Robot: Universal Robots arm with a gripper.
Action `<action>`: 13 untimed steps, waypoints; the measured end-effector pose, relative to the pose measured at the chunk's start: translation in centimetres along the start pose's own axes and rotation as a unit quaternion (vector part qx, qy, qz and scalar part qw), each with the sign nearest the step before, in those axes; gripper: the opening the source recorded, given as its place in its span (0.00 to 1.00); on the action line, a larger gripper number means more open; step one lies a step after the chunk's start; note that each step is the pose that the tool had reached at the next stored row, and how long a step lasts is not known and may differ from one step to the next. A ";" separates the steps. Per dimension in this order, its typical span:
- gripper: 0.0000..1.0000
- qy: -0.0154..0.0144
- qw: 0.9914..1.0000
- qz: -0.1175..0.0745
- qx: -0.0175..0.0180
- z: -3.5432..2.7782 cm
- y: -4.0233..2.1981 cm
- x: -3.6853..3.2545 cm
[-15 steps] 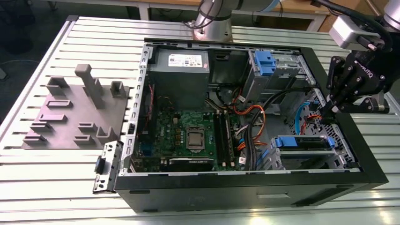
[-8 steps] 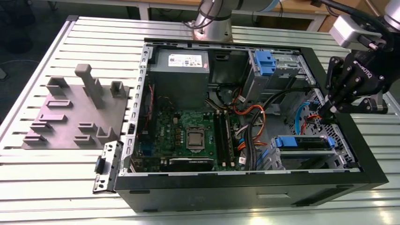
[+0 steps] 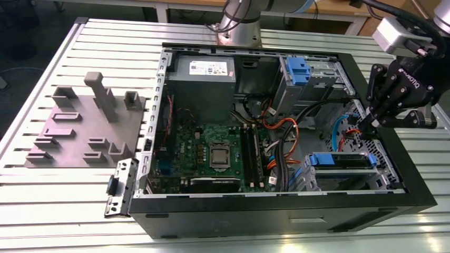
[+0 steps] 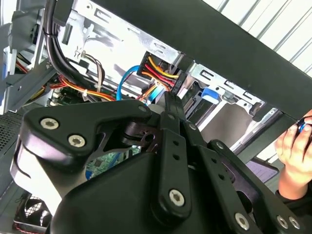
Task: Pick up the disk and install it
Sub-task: 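Insert the first disk wire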
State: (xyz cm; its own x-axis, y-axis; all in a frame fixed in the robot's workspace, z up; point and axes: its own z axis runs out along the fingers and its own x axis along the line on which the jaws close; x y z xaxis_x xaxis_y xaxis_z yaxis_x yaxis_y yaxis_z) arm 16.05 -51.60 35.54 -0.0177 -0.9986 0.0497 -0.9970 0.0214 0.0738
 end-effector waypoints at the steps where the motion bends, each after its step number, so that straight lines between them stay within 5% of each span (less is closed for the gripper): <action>1: 0.11 0.000 1.000 0.000 0.000 0.00 0.00 0.00; 6: 0.24 0.001 1.000 0.000 0.000 0.07 -0.10 -0.01; 13: 0.24 0.002 1.000 0.000 0.000 0.32 -0.25 -0.02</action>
State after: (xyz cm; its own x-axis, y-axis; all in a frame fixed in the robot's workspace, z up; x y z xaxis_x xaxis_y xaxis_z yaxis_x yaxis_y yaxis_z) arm 16.28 -51.60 35.20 -0.0178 -0.9984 0.0532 -0.9970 0.0217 0.0739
